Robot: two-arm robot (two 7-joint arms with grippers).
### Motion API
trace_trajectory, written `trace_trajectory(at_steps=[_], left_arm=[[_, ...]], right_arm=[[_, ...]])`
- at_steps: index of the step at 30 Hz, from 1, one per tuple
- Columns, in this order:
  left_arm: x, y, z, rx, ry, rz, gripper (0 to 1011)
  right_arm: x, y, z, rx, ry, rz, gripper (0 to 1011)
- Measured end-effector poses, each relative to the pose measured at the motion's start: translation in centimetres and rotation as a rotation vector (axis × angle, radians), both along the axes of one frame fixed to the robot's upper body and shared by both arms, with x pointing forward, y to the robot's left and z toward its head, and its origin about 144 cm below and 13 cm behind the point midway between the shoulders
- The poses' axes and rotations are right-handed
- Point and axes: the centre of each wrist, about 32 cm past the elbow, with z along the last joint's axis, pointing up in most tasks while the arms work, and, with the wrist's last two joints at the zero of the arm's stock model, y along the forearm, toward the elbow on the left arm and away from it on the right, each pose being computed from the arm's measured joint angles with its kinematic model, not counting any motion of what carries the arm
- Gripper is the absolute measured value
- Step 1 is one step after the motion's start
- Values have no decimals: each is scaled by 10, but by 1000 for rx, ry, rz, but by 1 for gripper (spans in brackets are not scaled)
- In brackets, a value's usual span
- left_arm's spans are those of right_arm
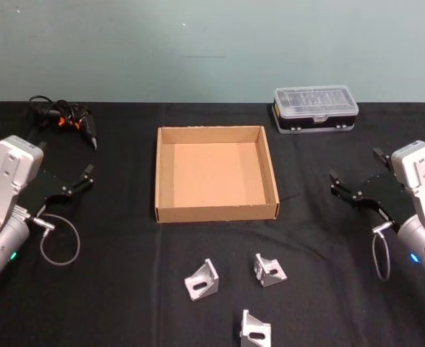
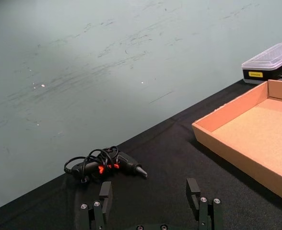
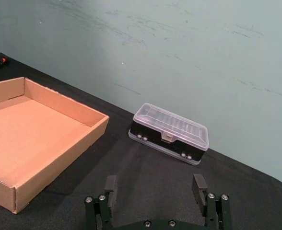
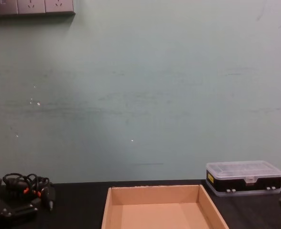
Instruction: Use one hand to pick up the angle iron from the table and place it into the box.
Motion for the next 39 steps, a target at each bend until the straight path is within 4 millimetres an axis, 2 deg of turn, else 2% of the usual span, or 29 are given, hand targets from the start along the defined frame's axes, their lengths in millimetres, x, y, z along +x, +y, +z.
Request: trace_trajectory(at_steps=[39], left_arm=[[0, 0, 0, 0, 0, 0, 1011]], right_arm=[[0, 0, 0, 0, 0, 0, 1000]])
